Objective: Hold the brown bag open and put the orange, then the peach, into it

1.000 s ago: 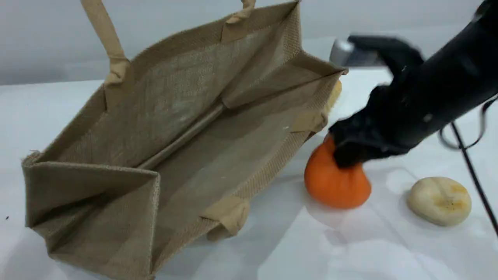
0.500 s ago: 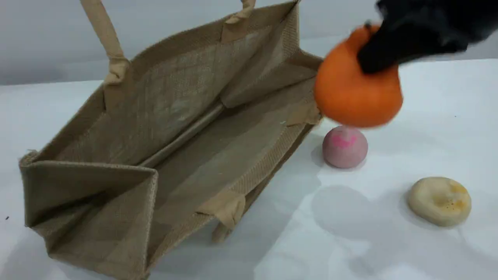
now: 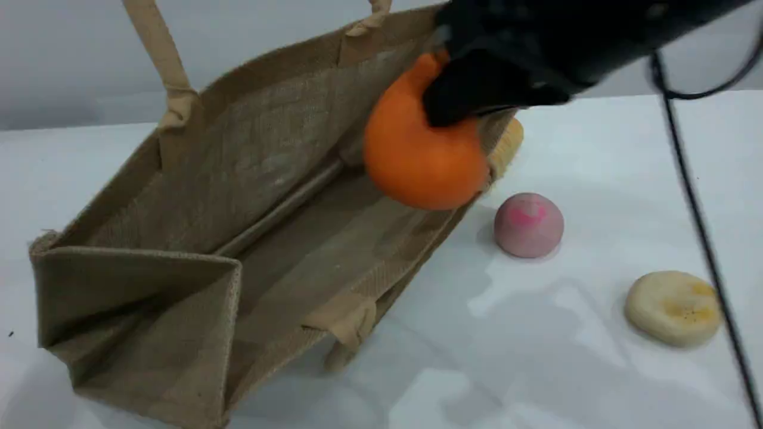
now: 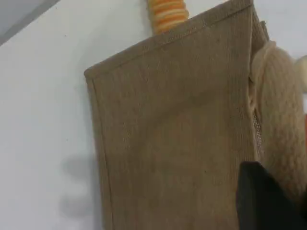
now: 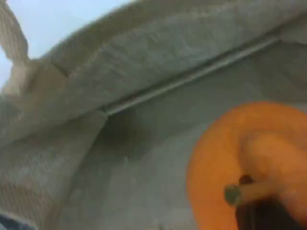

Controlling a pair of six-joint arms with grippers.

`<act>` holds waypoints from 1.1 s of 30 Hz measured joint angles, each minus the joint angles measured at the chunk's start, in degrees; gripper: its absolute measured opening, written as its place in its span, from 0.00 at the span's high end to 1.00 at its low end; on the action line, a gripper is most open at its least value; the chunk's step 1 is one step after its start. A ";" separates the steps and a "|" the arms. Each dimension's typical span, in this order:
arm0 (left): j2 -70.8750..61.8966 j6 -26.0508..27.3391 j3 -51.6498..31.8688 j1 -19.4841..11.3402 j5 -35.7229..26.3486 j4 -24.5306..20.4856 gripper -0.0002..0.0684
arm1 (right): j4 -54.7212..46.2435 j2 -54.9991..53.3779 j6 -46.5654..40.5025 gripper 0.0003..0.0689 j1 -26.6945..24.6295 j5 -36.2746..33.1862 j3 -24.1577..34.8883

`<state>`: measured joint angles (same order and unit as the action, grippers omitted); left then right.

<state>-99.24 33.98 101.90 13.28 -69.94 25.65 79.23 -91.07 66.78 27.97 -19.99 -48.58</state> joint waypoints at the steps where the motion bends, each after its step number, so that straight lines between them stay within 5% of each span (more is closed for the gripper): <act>1: 0.00 0.00 0.00 0.00 0.00 0.00 0.89 | 2.12 -1.50 1.92 0.97 0.55 0.00 -1.09; 9: 0.00 -0.11 0.00 0.00 0.00 2.93 0.89 | 13.88 -14.70 12.22 0.97 1.64 -2.74 -9.93; 20: -0.05 -0.17 0.00 0.00 0.00 2.95 0.89 | 15.54 -26.79 14.40 0.93 6.85 -3.81 -18.92; 24: -0.05 -0.17 0.00 0.00 0.00 2.95 0.89 | 15.61 -26.84 14.45 0.77 7.02 -4.16 -18.96; 30: -0.05 -0.17 0.00 0.00 -0.05 2.95 0.89 | 12.07 -25.41 14.95 0.37 6.89 -4.16 -18.73; 33: -0.05 -0.03 0.00 0.00 -0.05 2.89 0.89 | 7.43 -22.97 12.18 0.29 6.32 -3.47 -18.09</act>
<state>-99.29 33.95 101.90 13.28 -69.99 28.55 86.65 -114.04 78.96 34.28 -23.46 -66.67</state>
